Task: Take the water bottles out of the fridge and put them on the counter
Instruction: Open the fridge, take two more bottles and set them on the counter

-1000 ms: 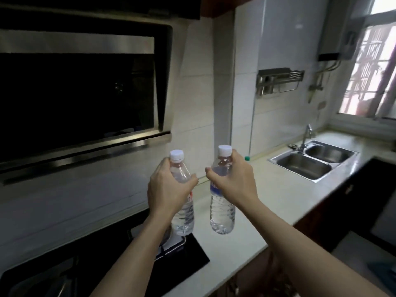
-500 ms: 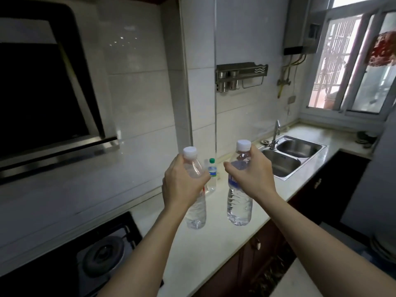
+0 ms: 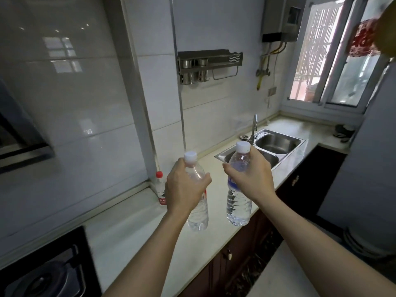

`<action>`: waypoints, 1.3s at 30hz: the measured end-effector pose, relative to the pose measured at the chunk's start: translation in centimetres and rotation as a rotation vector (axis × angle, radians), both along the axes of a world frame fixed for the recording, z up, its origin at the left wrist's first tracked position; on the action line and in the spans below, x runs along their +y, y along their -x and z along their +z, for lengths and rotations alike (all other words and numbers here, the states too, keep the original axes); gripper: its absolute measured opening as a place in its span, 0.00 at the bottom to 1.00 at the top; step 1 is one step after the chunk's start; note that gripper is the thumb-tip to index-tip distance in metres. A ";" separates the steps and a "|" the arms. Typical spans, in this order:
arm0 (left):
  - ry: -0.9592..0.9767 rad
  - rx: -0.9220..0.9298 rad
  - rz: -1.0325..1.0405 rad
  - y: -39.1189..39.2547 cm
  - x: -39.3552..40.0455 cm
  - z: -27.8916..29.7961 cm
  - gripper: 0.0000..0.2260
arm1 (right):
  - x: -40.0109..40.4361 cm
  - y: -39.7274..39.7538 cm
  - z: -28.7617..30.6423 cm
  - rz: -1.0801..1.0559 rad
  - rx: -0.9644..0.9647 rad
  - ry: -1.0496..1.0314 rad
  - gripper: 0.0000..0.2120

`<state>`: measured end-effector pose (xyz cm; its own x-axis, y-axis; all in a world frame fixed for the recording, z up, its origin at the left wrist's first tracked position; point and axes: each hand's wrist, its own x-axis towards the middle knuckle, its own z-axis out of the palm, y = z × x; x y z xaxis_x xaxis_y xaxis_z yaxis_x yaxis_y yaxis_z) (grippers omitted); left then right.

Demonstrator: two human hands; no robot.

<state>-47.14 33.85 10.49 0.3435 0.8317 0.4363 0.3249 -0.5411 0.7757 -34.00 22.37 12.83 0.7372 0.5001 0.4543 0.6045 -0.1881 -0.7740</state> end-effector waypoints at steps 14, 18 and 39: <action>0.078 0.022 0.014 -17.9 11.0 -3.6 0.23 | 11.8 -16.1 -1.6 0.016 0.028 0.132 0.19; 0.065 0.010 0.044 -21.4 14.5 -3.5 0.22 | 16.0 -20.0 -1.4 0.057 0.027 0.140 0.25; 0.215 0.020 0.333 -32.3 26.7 -10.8 0.24 | 35.5 -34.4 -10.7 0.394 0.050 0.248 0.23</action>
